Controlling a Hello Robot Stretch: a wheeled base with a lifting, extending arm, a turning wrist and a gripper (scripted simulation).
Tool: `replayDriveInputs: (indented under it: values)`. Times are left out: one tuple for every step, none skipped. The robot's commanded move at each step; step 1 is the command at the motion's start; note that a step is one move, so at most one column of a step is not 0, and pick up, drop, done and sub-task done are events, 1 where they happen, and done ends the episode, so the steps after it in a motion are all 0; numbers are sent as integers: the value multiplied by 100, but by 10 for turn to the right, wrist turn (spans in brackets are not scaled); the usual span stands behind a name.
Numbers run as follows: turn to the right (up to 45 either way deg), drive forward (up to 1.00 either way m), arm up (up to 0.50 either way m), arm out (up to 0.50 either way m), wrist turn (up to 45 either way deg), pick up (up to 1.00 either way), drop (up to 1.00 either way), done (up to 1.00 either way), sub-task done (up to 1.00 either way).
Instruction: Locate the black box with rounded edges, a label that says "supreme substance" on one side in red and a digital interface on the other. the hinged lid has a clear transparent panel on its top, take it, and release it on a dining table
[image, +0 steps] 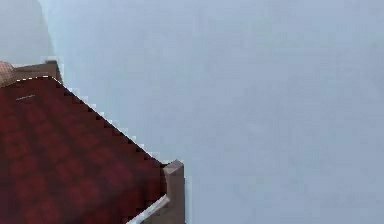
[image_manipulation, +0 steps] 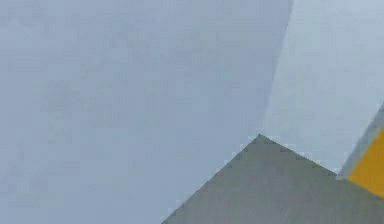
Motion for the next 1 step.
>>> replayDriveInputs:
  values:
    - [-450, 0, 0, 0, 0, 0, 0, 0, 0]
